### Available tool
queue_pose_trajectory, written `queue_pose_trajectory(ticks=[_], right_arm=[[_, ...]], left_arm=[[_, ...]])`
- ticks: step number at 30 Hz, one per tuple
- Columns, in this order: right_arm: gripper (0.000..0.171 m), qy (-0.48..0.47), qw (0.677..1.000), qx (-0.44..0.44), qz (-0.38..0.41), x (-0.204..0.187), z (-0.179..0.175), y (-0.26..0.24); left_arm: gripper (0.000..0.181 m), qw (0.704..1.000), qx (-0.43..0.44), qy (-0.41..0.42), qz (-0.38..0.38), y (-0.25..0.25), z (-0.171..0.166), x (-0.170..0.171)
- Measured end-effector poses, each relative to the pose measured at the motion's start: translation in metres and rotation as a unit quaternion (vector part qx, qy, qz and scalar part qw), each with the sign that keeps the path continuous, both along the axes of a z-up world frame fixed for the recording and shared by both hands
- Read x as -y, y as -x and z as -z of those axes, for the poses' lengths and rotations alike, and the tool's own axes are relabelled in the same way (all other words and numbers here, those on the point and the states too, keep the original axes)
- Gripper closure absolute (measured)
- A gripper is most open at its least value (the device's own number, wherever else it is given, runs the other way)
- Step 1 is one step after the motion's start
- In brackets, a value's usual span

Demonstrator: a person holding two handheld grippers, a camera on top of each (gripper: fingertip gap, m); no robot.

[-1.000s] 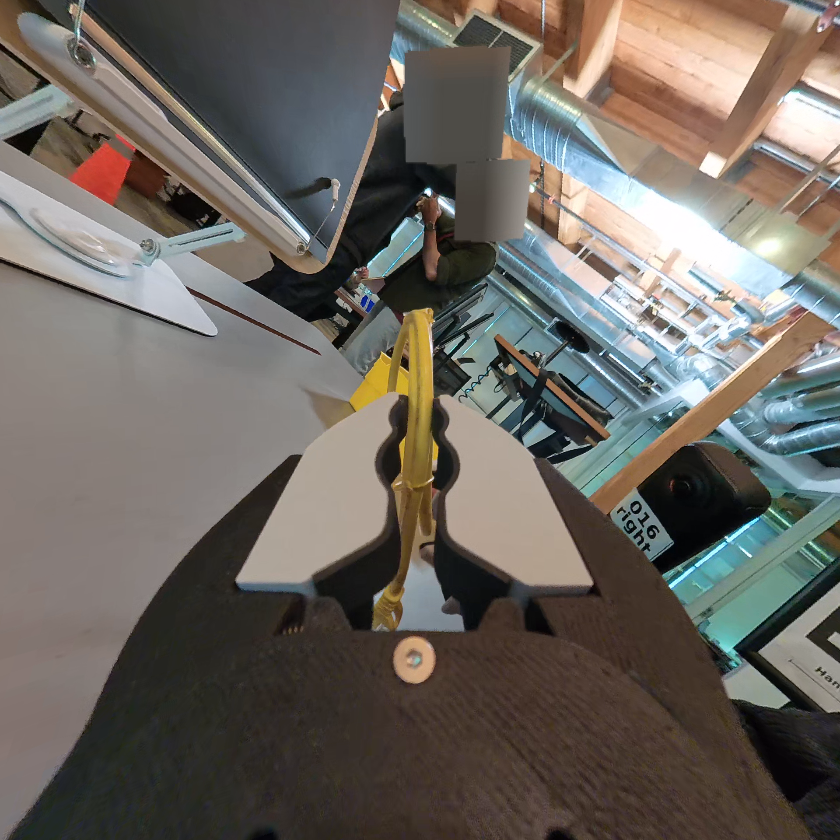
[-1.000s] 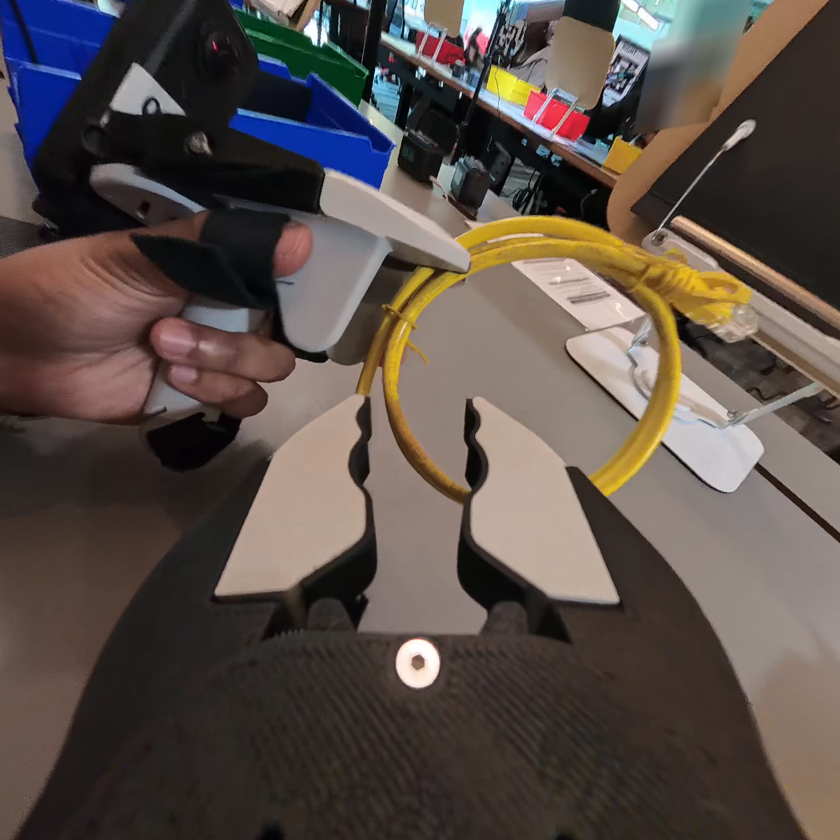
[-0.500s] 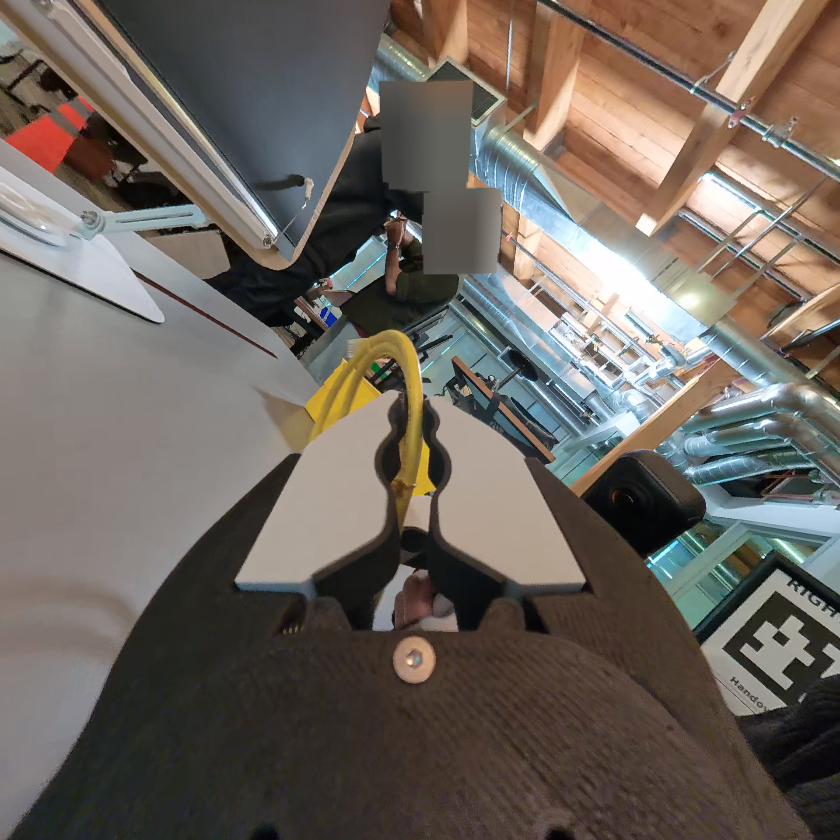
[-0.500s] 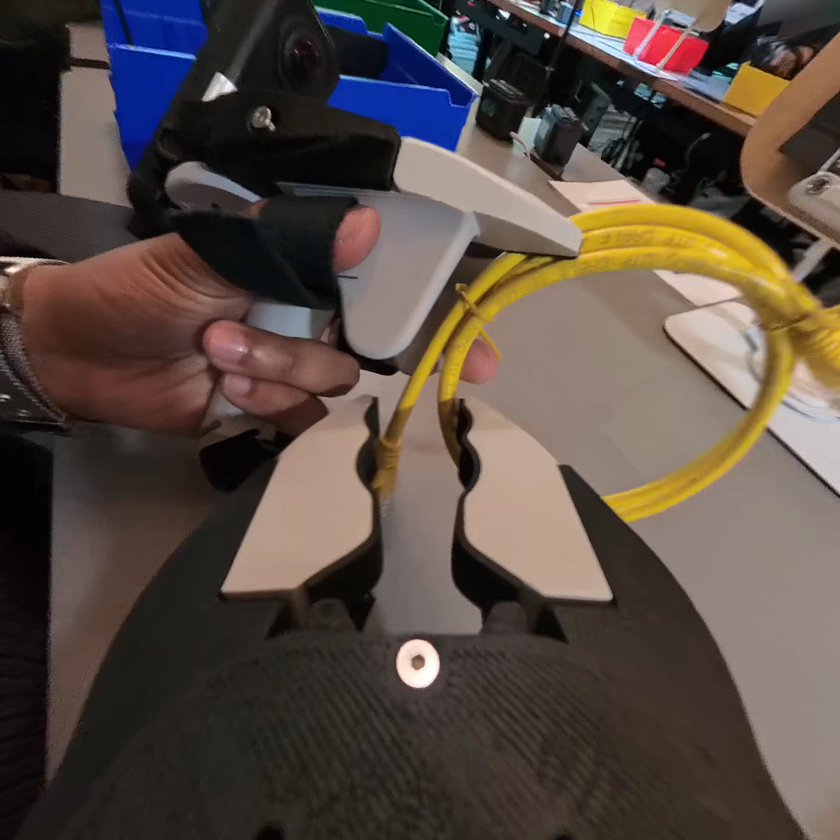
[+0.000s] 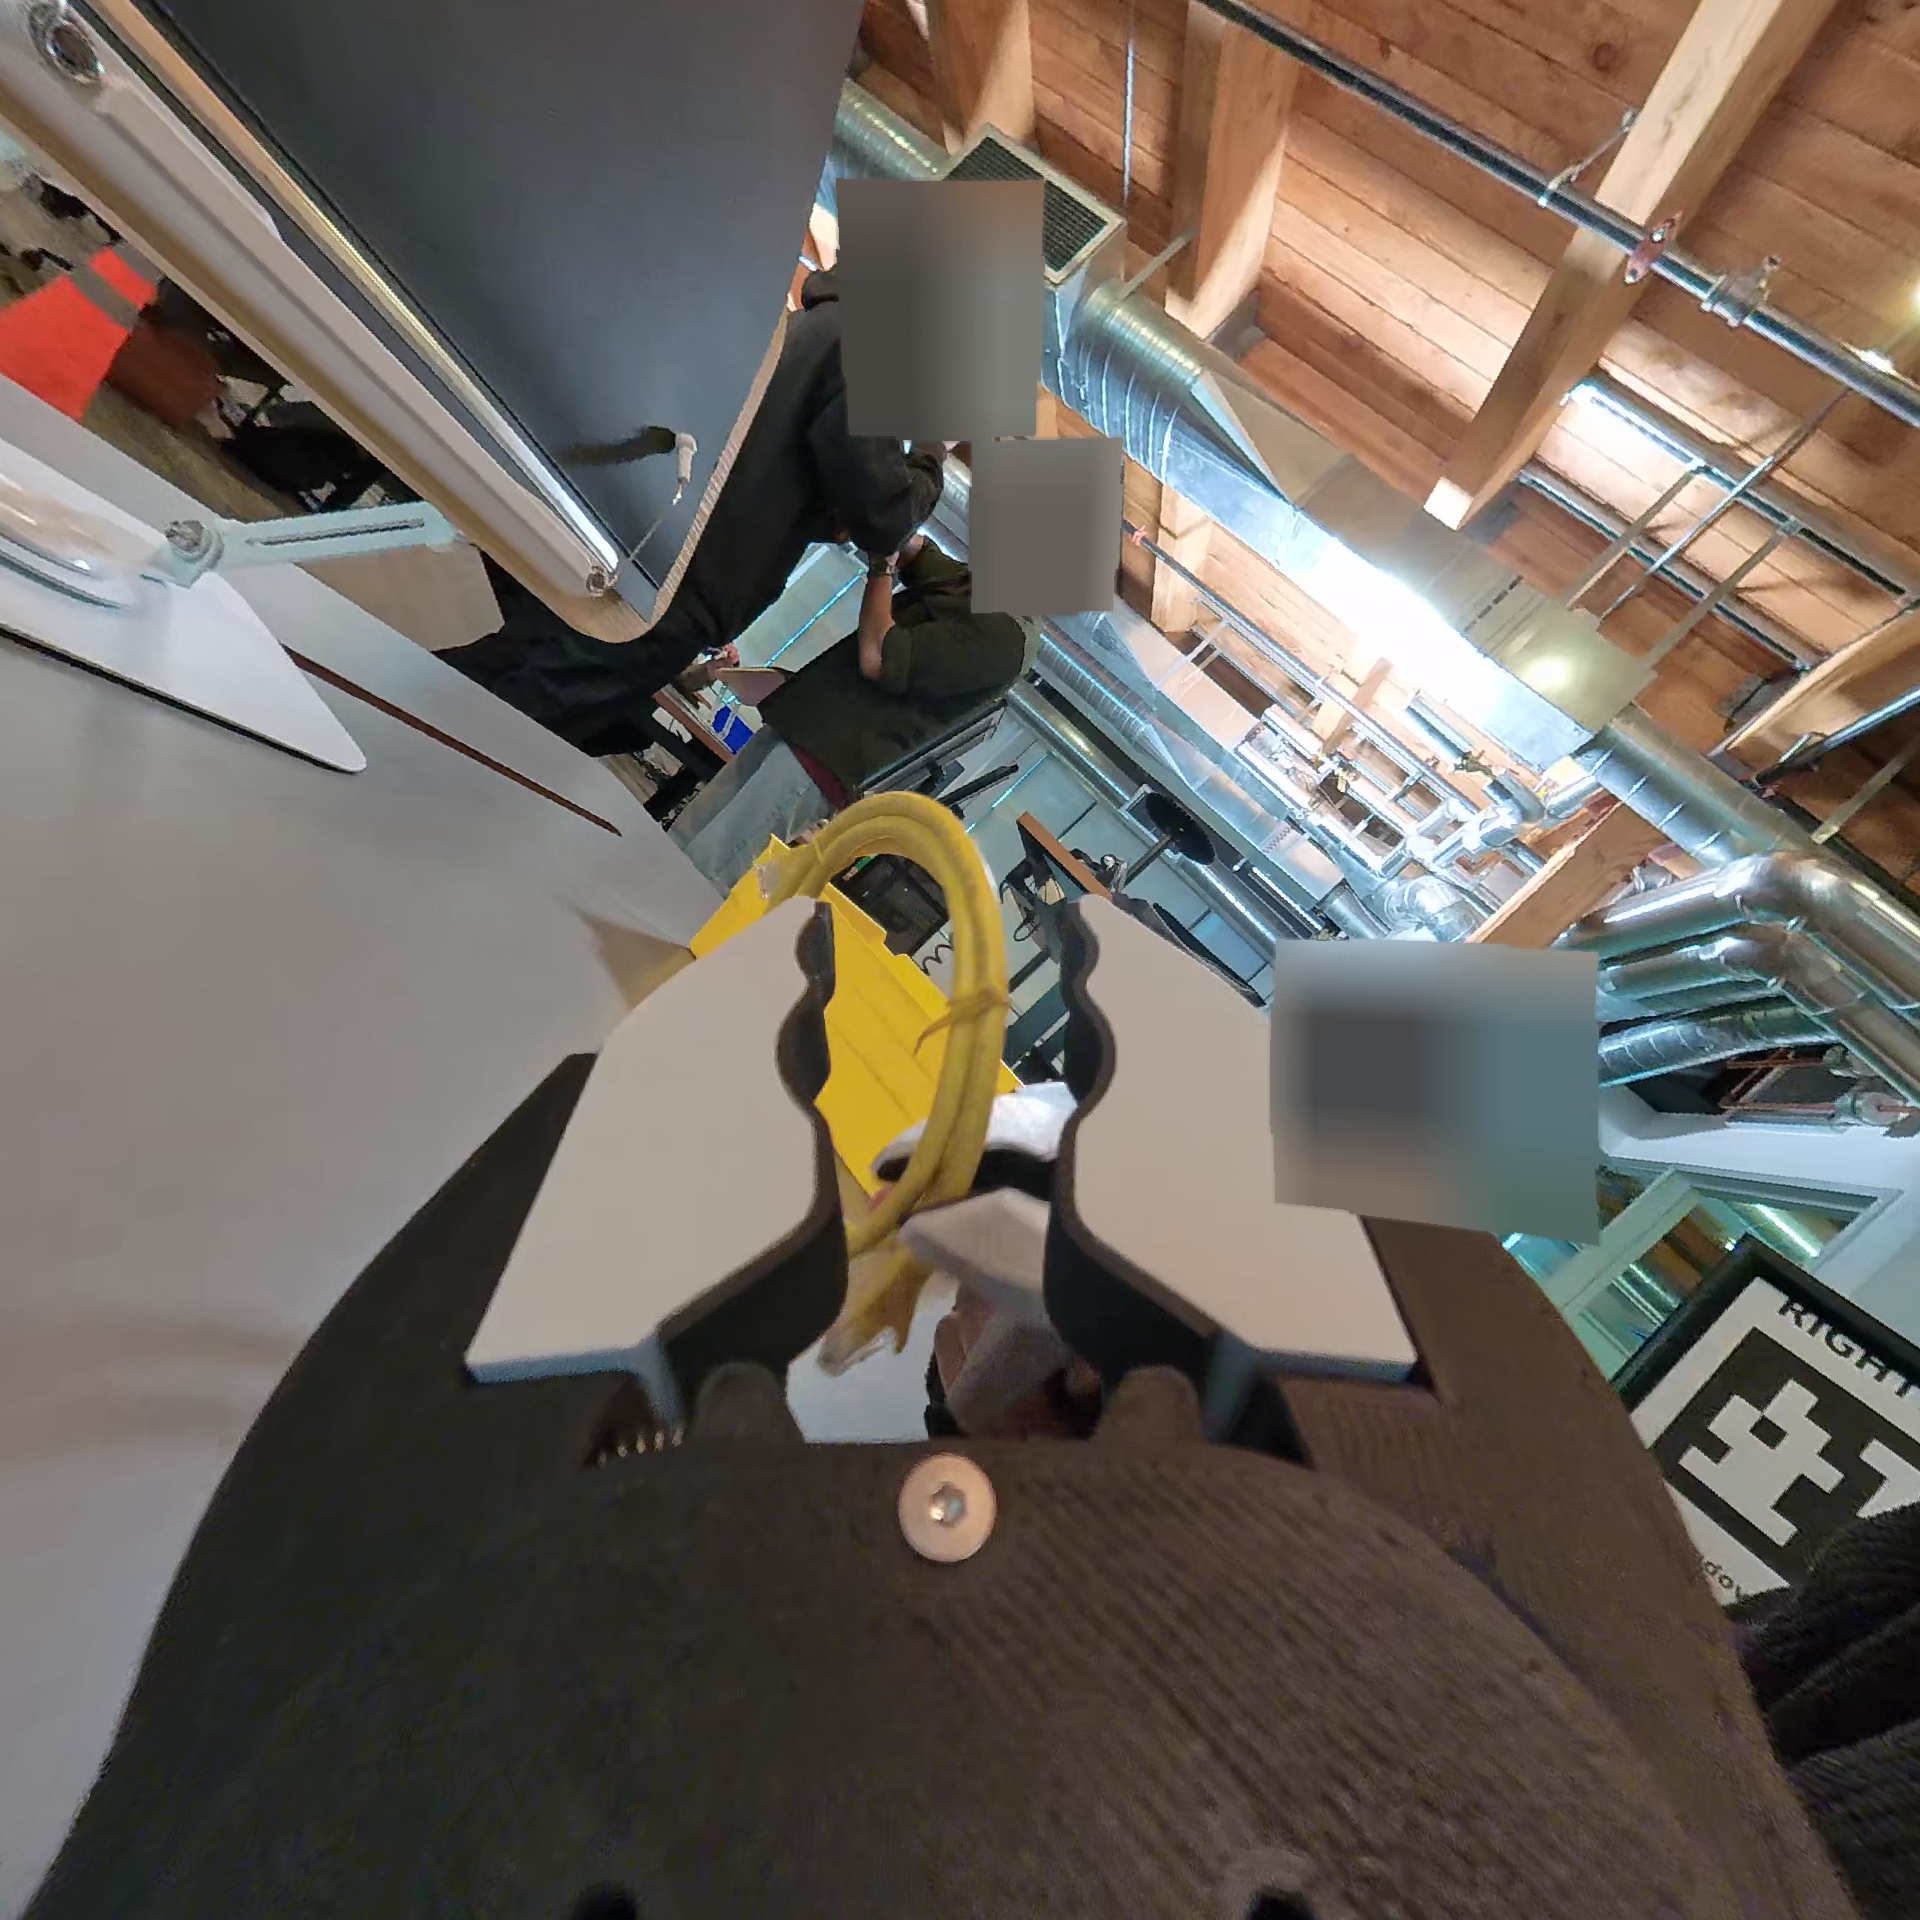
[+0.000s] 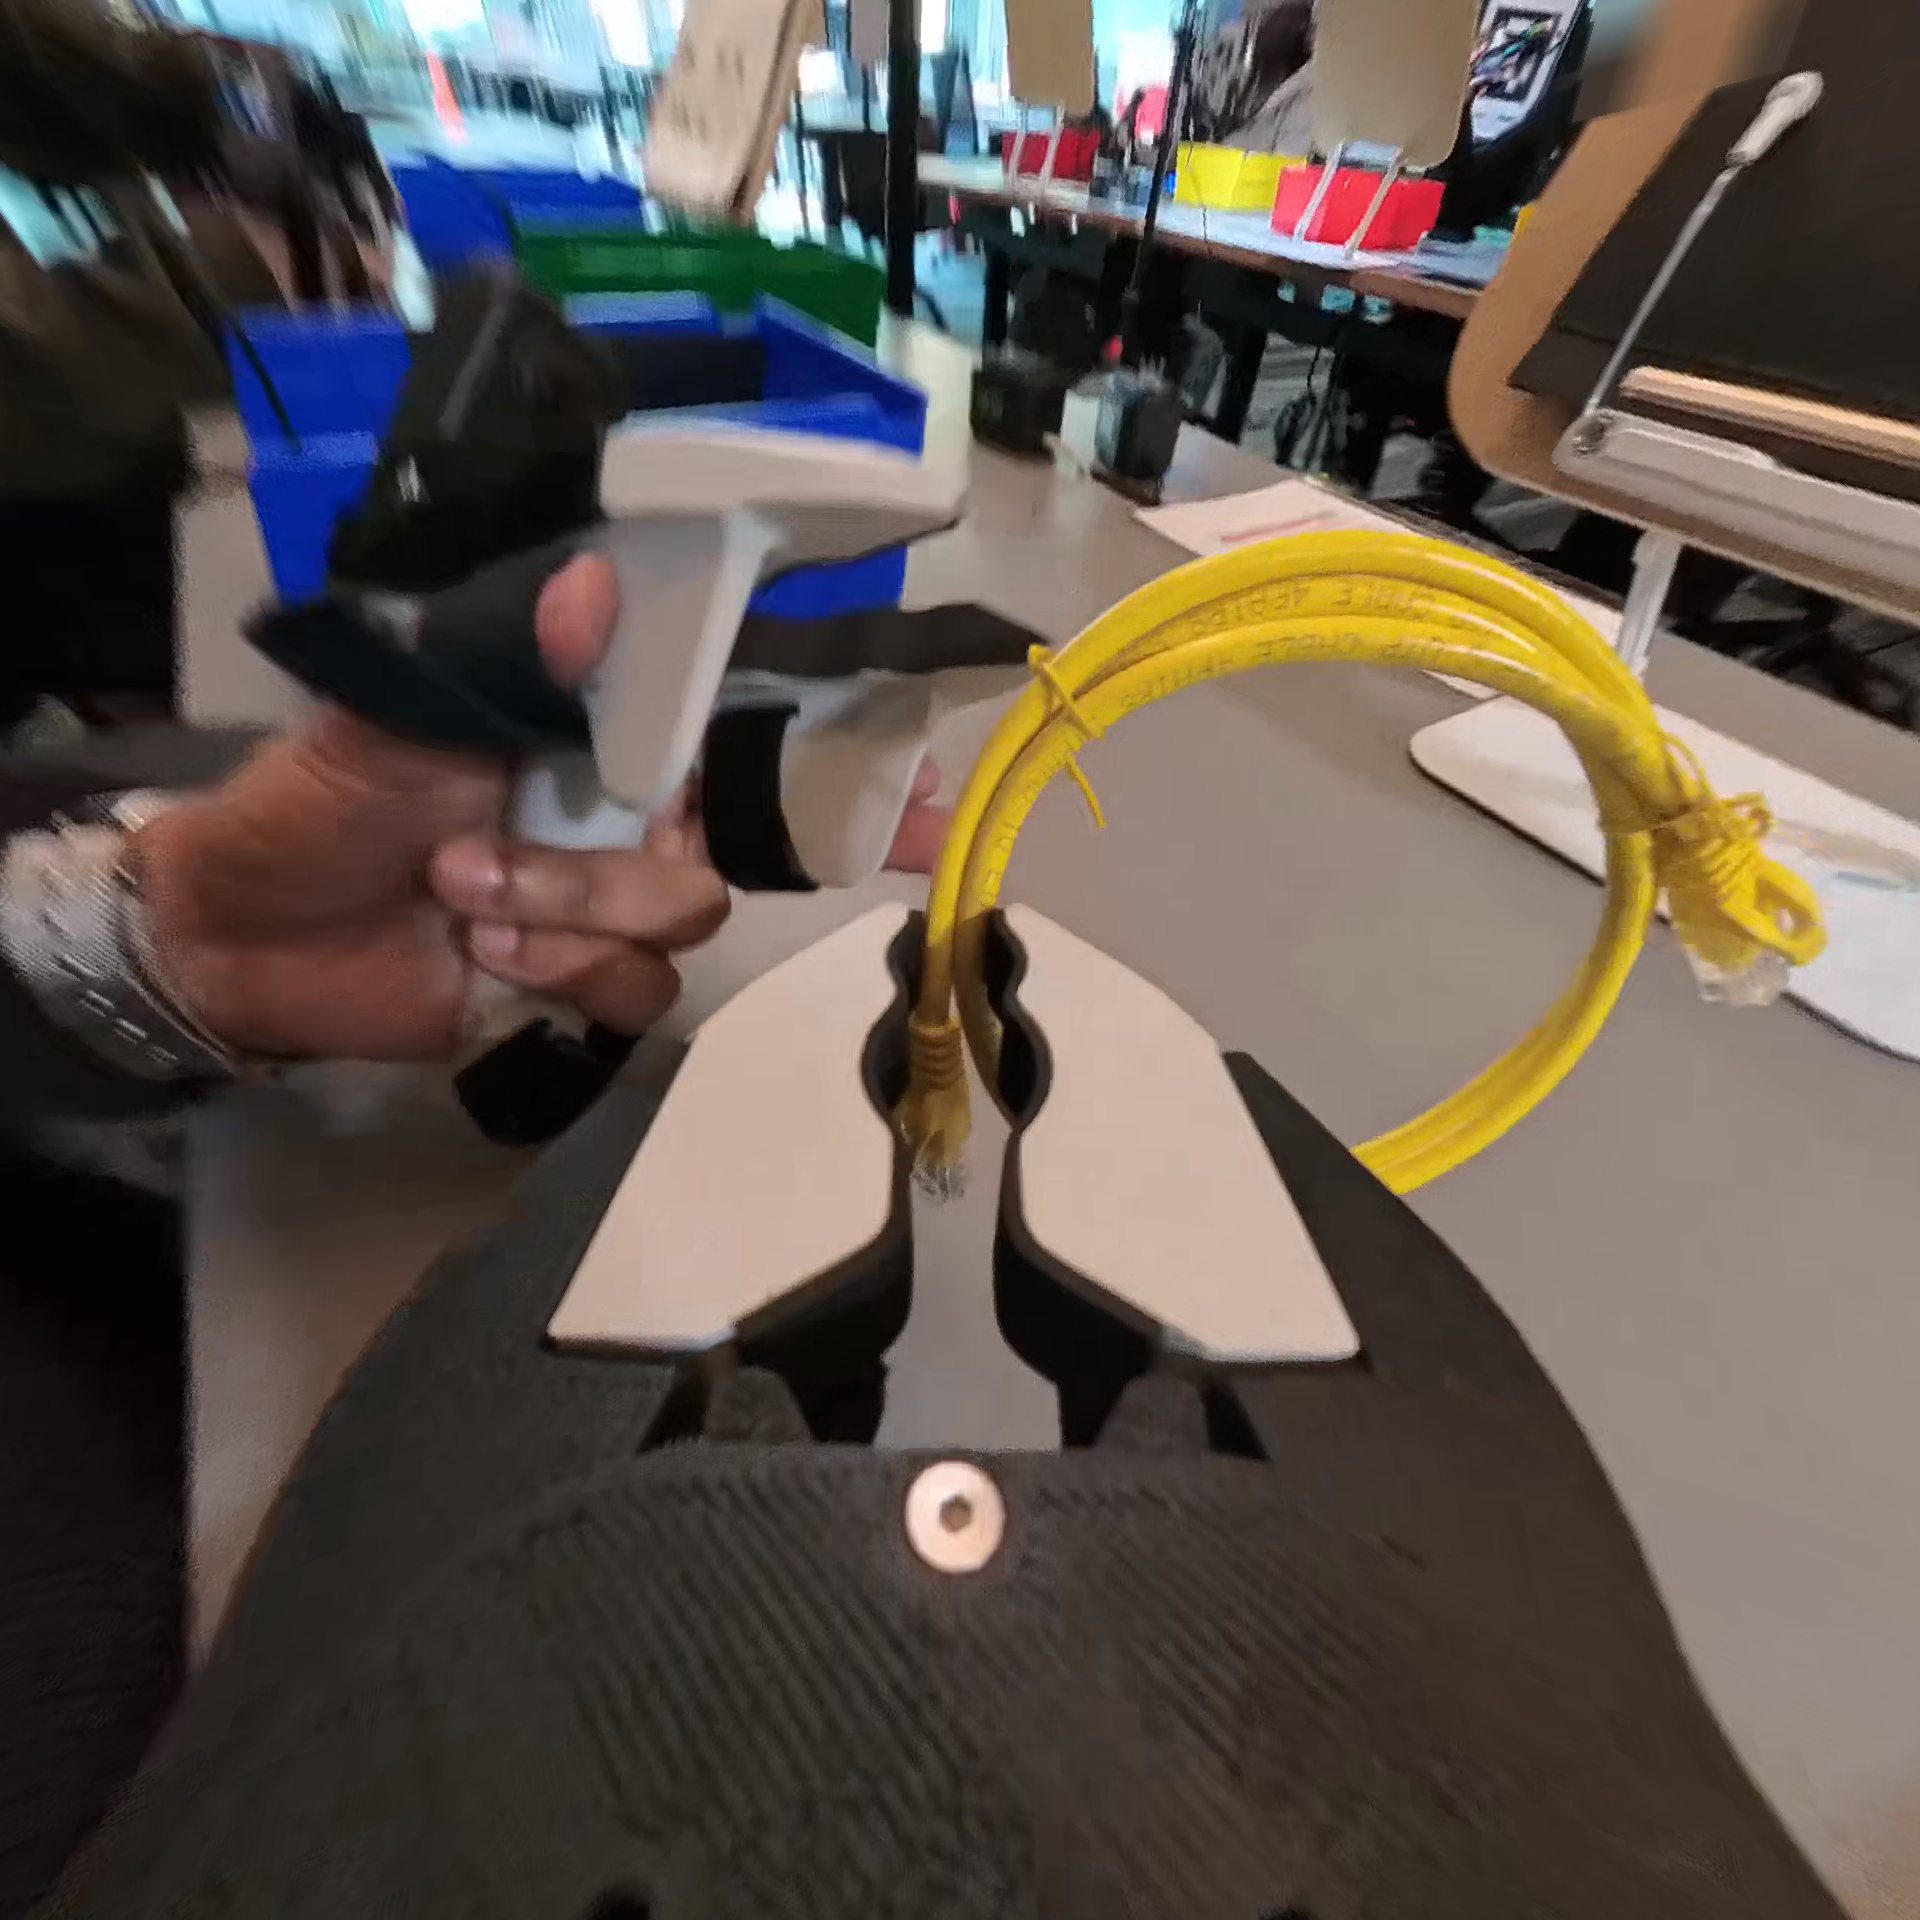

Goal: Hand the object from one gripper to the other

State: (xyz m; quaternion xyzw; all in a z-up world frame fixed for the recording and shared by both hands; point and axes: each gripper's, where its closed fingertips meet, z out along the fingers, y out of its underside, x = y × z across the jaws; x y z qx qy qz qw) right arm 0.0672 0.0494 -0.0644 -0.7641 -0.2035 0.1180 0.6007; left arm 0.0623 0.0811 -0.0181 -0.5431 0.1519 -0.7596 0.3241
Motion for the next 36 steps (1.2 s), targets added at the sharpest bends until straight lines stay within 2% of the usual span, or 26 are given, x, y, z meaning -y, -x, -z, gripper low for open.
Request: queue_pose_trajectory(ticks=[2, 4, 6, 9, 13, 16, 19, 24, 30, 32, 33, 36], right_arm=[[0.159, -0.015, 0.994, -0.11, -0.024, 0.004, -0.02, -0.008], [0.159, -0.038, 0.968, -0.24, -0.059, 0.011, -0.046, -0.021], [0.159, -0.053, 0.939, -0.331, -0.081, 0.018, -0.063, -0.039], [0.159, -0.069, 0.92, -0.373, -0.102, 0.024, -0.073, -0.055], [0.16, -0.085, 0.886, -0.423, -0.172, 0.039, -0.089, -0.052], [0.16, -0.093, 0.87, -0.434, -0.214, 0.048, -0.096, -0.045], [0.159, -0.095, 0.872, -0.415, -0.241, 0.054, -0.097, -0.035], [0.159, -0.092, 0.86, -0.409, -0.291, 0.064, -0.1, -0.018], [0.159, -0.078, 0.84, -0.419, -0.334, 0.072, -0.101, -0.003], [0.159, -0.073, 0.838, -0.419, -0.341, 0.073, -0.1, 0.0], [0.159, -0.072, 0.837, -0.42, -0.342, 0.073, -0.1, 0.001], [0.159, -0.071, 0.839, -0.416, -0.343, 0.073, -0.099, 0.003]], left_arm=[[0.139, 1.0, 0.0, 0.004, -0.001, 0.001, 0.001, -0.002], [0.139, 1.0, 0.002, 0.012, 0.0, 0.001, 0.002, -0.004], [0.138, 1.0, 0.002, 0.016, 0.002, 0.0, 0.003, -0.005], [0.137, 1.0, 0.0, 0.018, 0.008, -0.002, 0.004, -0.003], [0.135, 1.0, -0.013, 0.009, 0.027, -0.008, 0.007, 0.003], [0.133, 0.995, -0.047, 0.005, 0.086, -0.019, 0.015, 0.019], [0.126, 0.98, -0.078, 0.053, 0.178, -0.031, 0.032, 0.04], [0.128, 0.946, -0.002, 0.198, 0.255, -0.035, 0.033, 0.05], [0.145, 0.927, 0.048, 0.217, 0.303, -0.036, 0.021, 0.066], [0.159, 0.922, 0.074, 0.226, 0.307, -0.032, 0.016, 0.063], [0.168, 0.921, 0.081, 0.227, 0.305, -0.03, 0.015, 0.062], [0.174, 0.928, 0.075, 0.214, 0.295, -0.029, 0.015, 0.059]])
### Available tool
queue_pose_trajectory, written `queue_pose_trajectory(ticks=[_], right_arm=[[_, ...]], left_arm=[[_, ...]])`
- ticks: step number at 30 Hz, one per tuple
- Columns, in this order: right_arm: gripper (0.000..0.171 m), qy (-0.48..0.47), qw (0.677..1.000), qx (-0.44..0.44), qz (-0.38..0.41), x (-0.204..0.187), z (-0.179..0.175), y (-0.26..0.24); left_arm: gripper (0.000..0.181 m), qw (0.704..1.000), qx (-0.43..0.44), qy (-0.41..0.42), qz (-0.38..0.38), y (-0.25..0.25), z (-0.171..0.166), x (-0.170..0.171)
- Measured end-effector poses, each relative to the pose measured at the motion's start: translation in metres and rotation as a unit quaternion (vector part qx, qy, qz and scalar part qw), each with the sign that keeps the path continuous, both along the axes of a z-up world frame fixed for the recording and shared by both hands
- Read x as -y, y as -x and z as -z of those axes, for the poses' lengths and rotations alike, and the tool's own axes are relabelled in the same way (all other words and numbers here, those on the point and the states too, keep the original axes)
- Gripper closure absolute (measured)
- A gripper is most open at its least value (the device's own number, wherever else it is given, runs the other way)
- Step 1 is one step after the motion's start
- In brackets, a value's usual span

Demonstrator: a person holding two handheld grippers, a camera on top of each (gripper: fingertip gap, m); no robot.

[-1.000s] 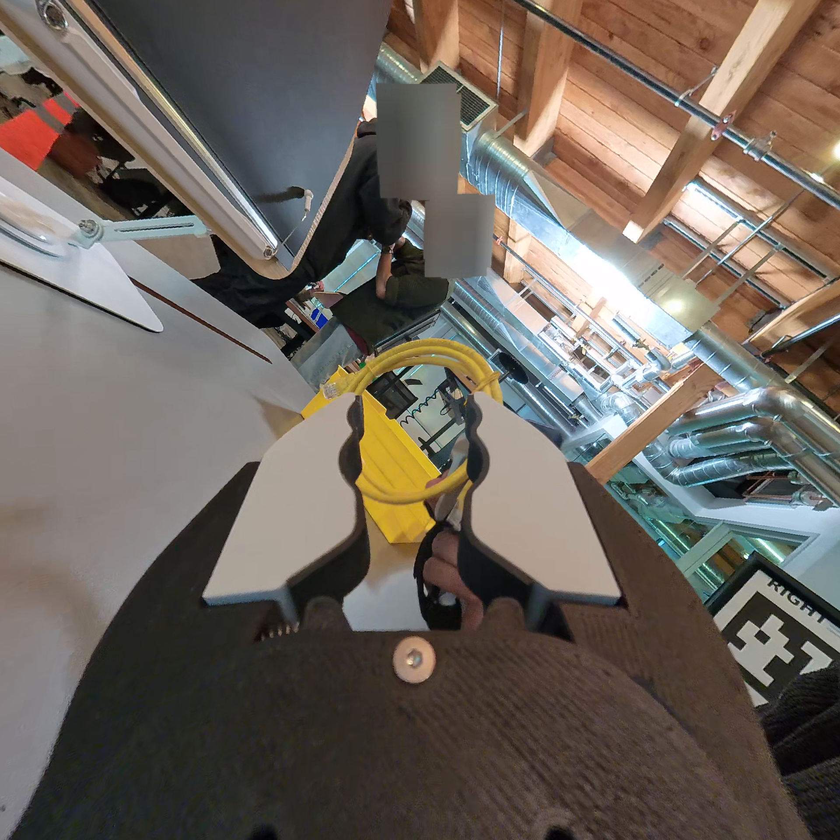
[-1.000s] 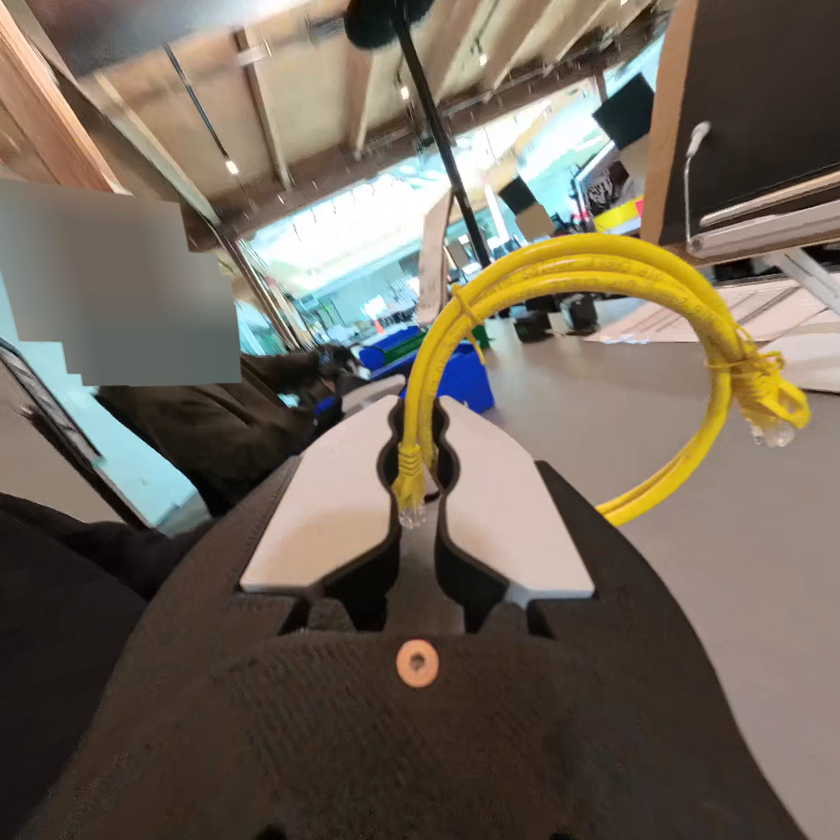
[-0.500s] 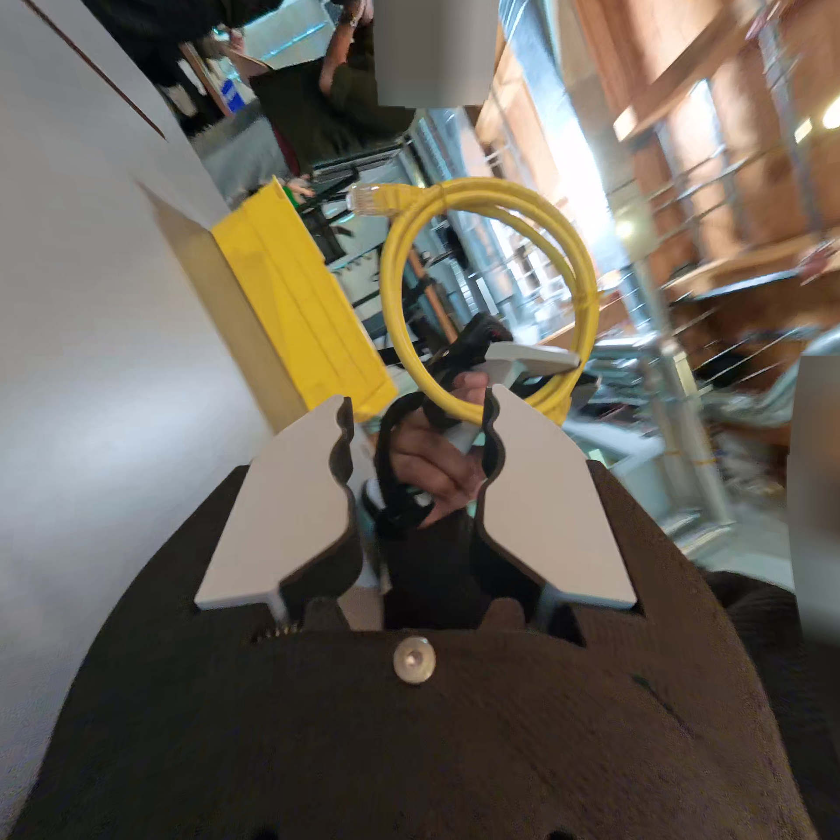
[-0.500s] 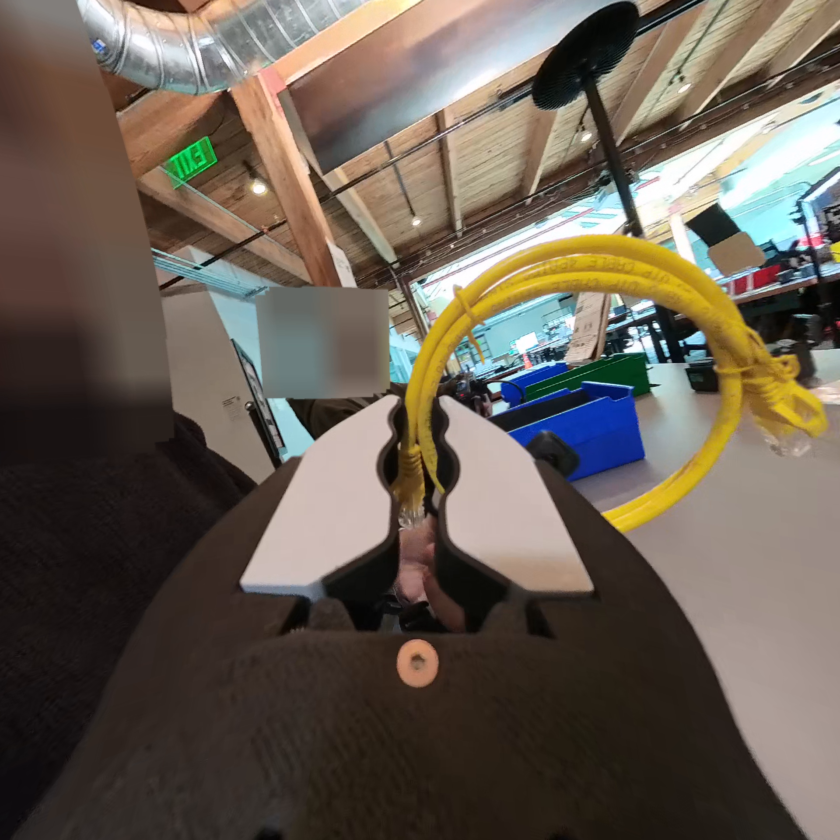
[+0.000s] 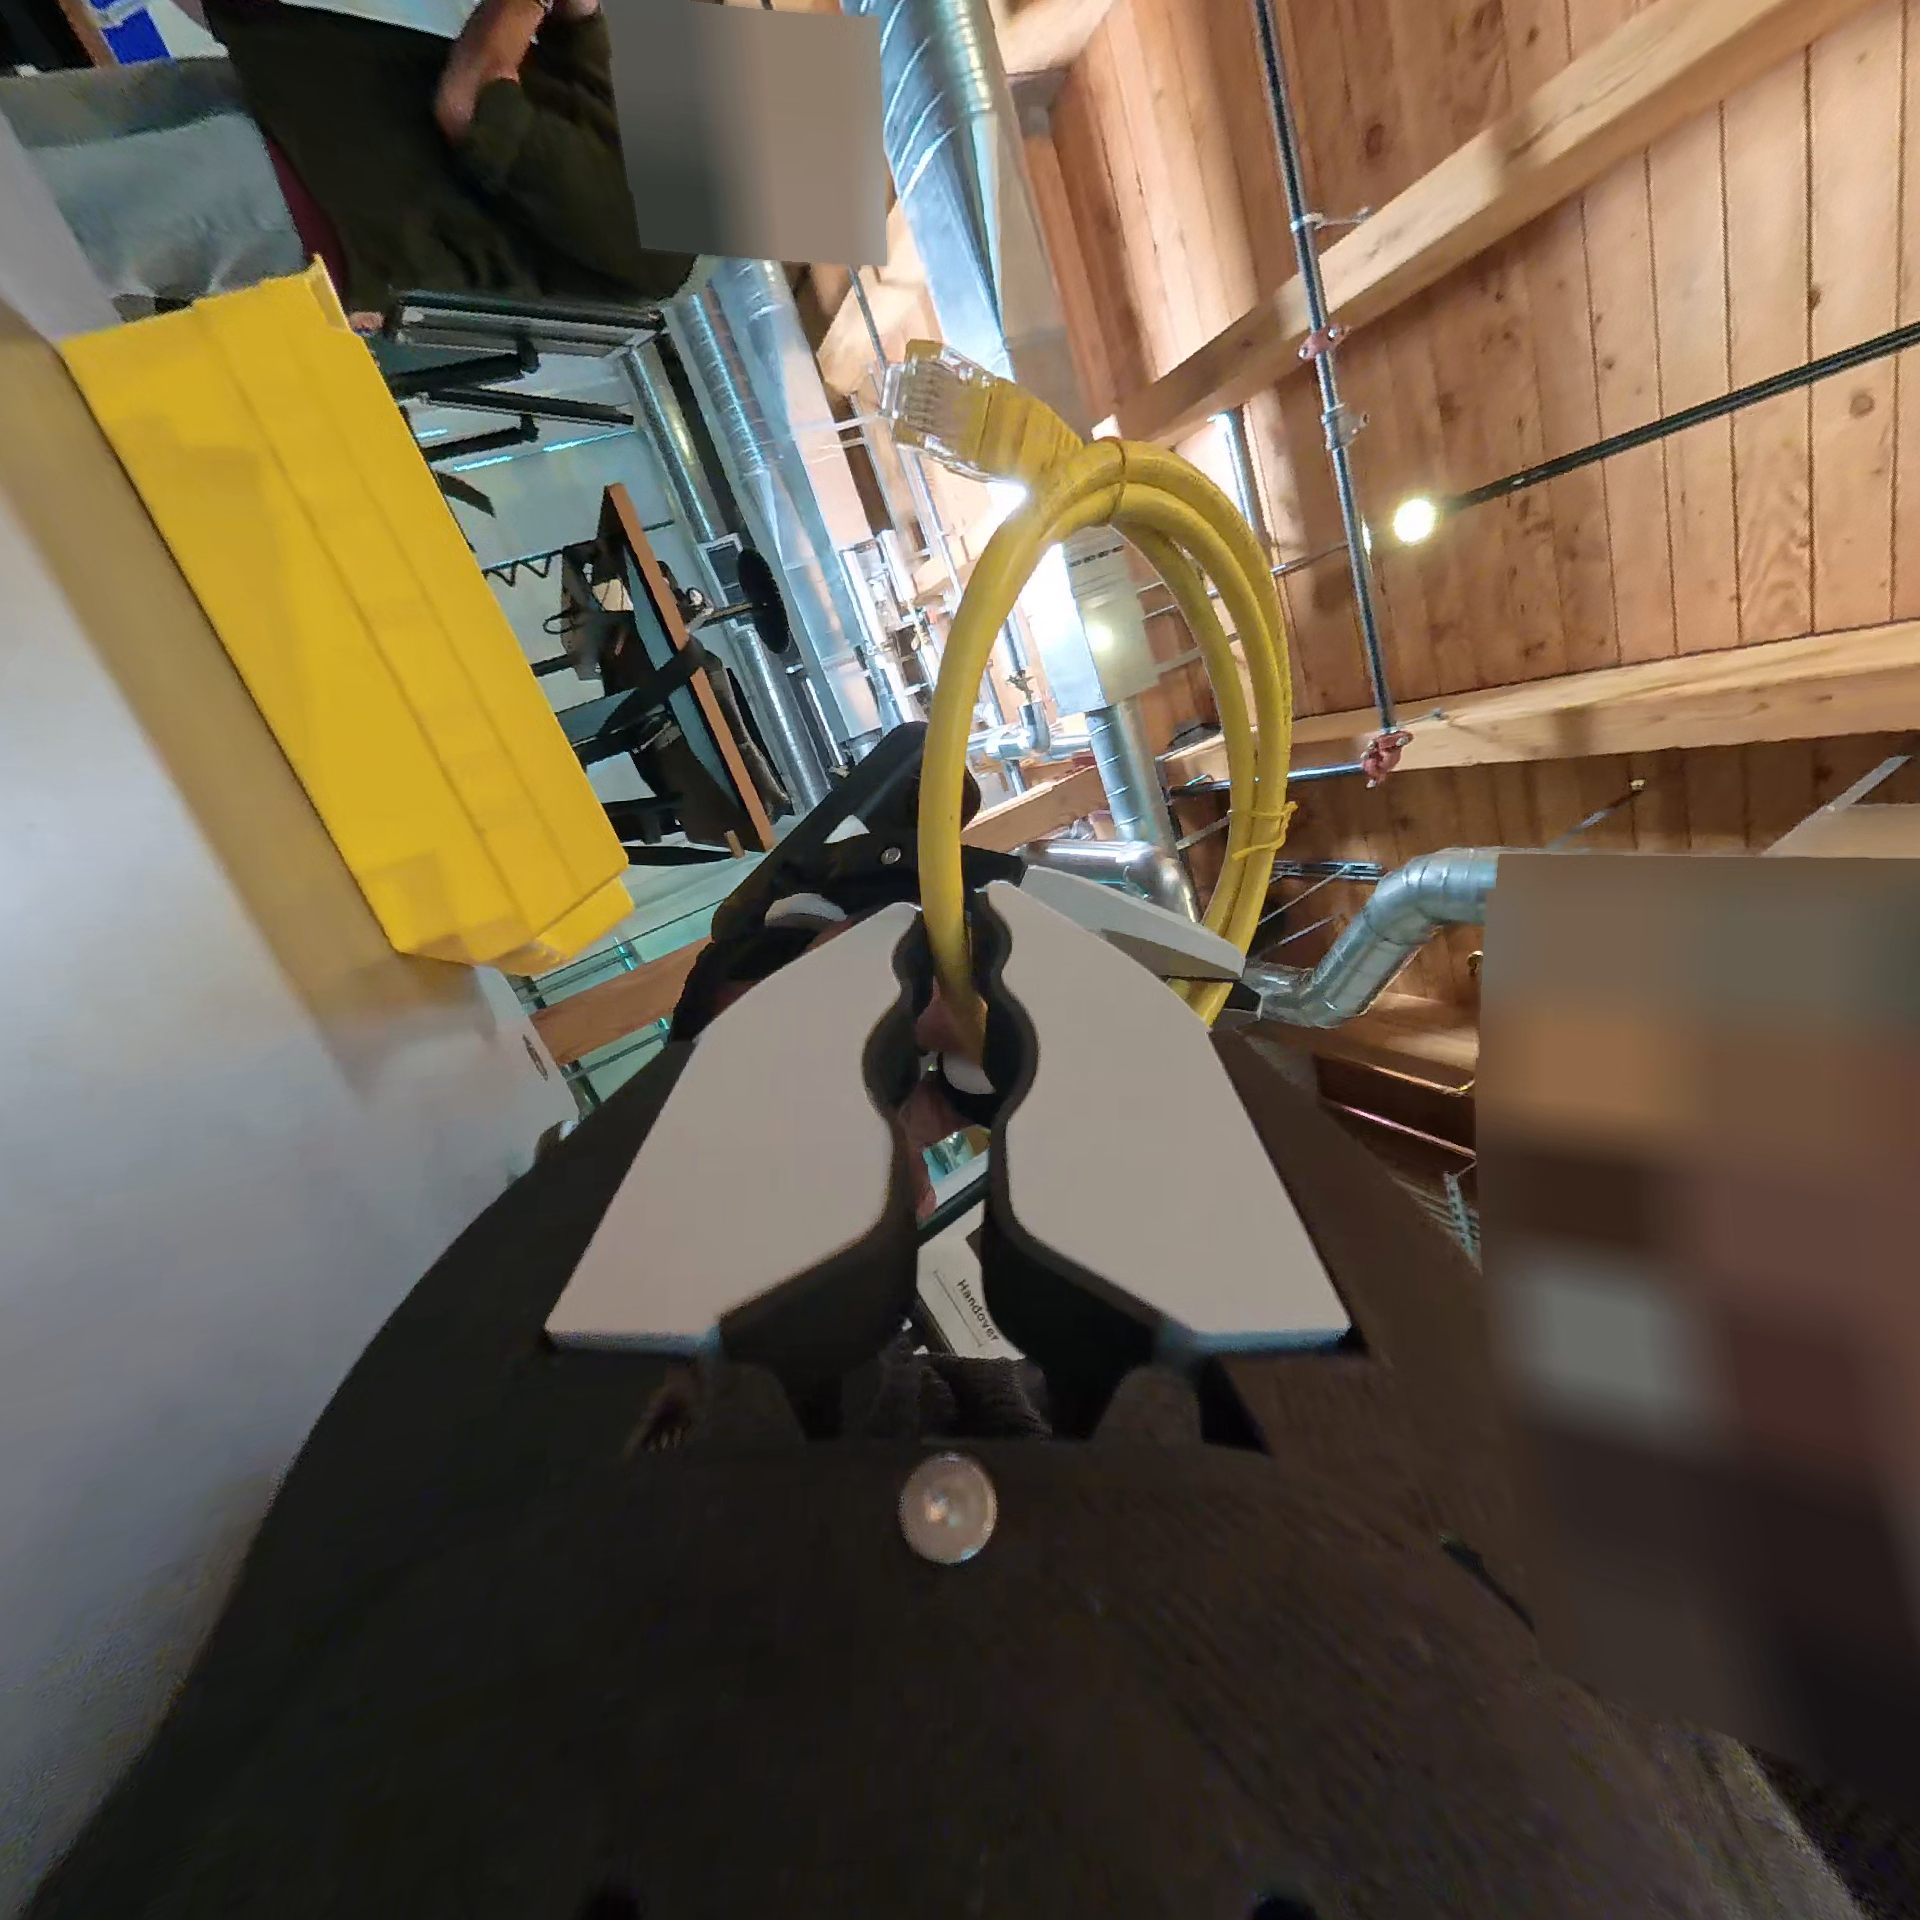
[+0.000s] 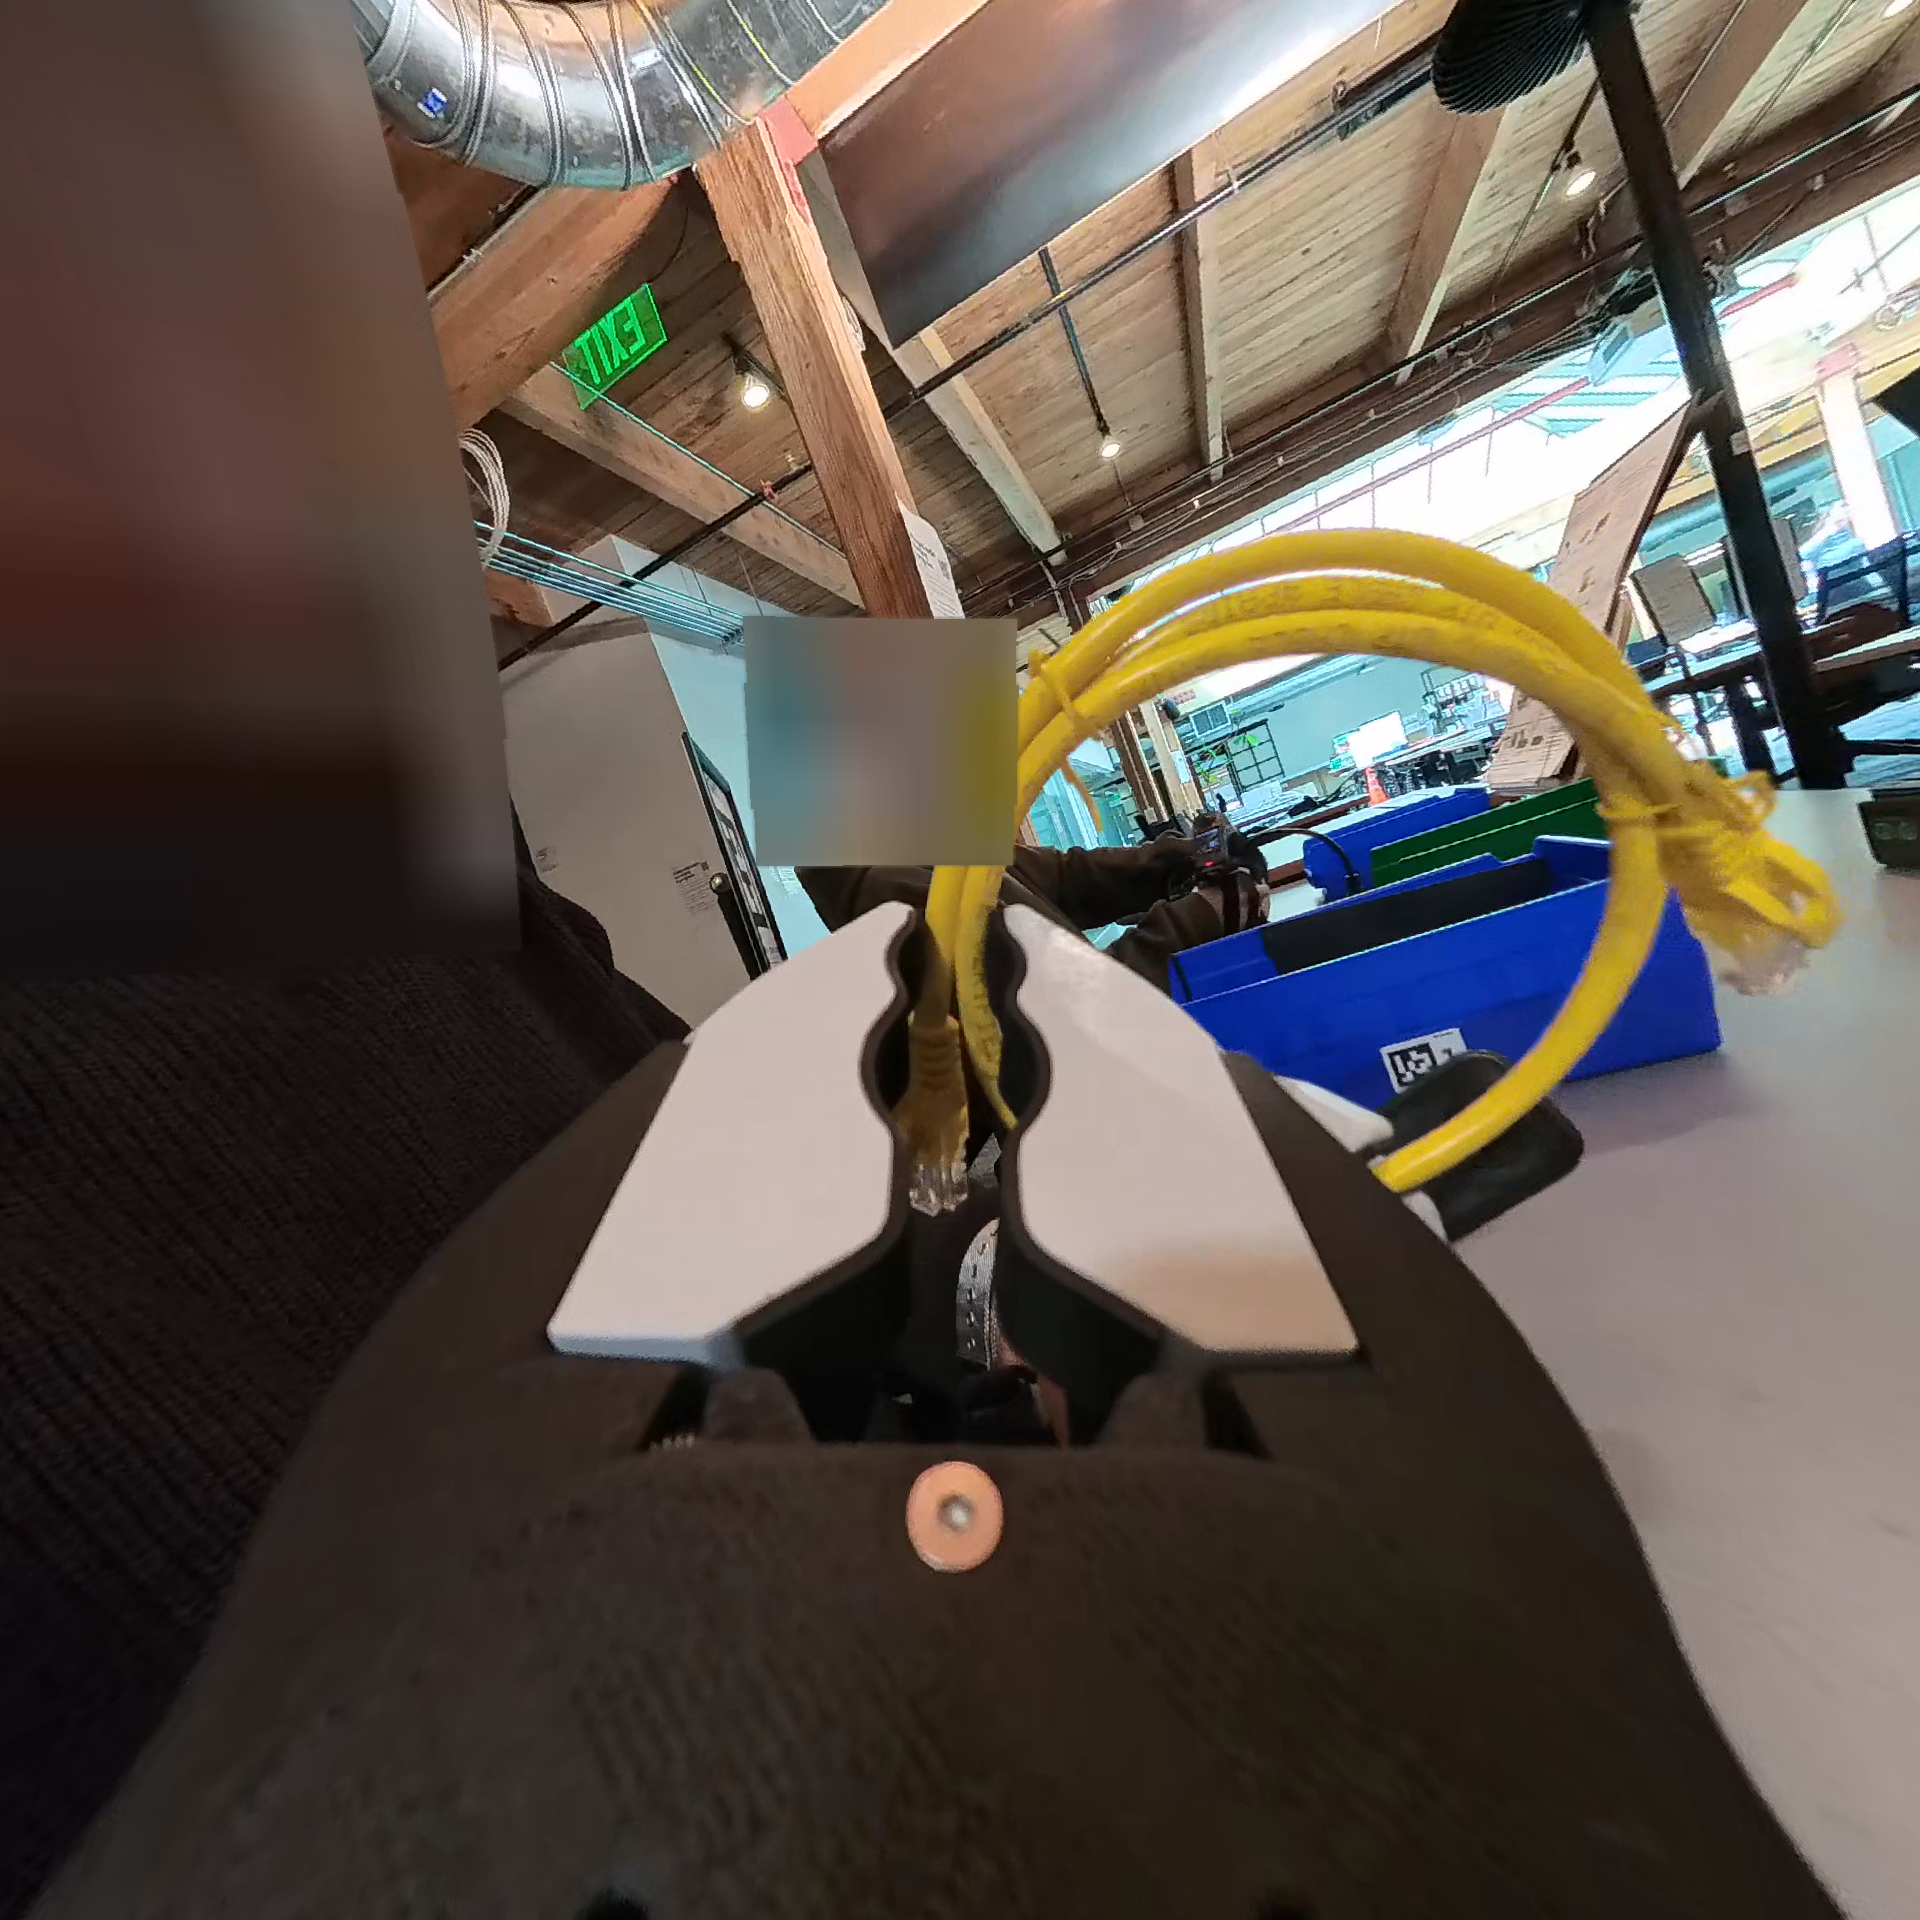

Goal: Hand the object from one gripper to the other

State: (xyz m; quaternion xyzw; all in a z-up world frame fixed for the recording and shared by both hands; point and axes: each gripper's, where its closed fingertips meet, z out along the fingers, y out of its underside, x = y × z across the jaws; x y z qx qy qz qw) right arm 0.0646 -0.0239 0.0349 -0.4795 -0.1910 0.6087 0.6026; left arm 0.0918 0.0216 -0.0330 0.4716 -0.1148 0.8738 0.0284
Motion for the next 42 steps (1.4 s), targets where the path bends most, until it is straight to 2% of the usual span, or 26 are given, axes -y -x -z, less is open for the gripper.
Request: queue_pose_trajectory(ticks=[6, 10, 12, 16, 22, 27, 37, 40, 42], right_arm=[[0.152, 0.01, 0.999, -0.013, 0.04, -0.01, 0.001, -0.011], [0.129, 0.028, 0.994, -0.02, 0.103, -0.025, 0.005, -0.026], [0.124, 0.041, 0.99, -0.012, 0.136, -0.033, 0.01, -0.034], [0.121, 0.059, 0.98, 0.004, 0.189, -0.043, 0.017, -0.047], [0.123, 0.073, 0.957, 0.045, 0.278, -0.055, 0.028, -0.065], [0.128, 0.07, 0.945, 0.076, 0.31, -0.057, 0.031, -0.069], [0.131, 0.039, 0.949, 0.125, 0.288, -0.053, 0.032, -0.046], [0.131, 0.038, 0.94, 0.132, 0.312, -0.054, 0.032, -0.052], [0.131, 0.035, 0.928, 0.147, 0.341, -0.056, 0.033, -0.058]], left_arm=[[0.175, 0.998, -0.006, -0.023, -0.053, 0.005, -0.002, -0.015], [0.175, 0.992, -0.012, -0.046, -0.117, 0.014, -0.005, -0.034], [0.175, 0.986, -0.017, -0.064, -0.154, 0.02, -0.007, -0.046], [0.175, 0.962, -0.052, -0.115, -0.241, 0.035, -0.008, -0.072], [0.175, 0.905, -0.115, -0.235, -0.336, 0.047, -0.01, -0.092], [0.175, 0.878, -0.137, -0.295, -0.351, 0.044, -0.01, -0.088], [0.175, 0.89, -0.134, -0.275, -0.338, 0.041, -0.006, -0.086], [0.175, 0.865, -0.151, -0.306, -0.368, 0.045, -0.008, -0.09], [0.175, 0.836, -0.167, -0.341, -0.397, 0.048, -0.01, -0.093]])
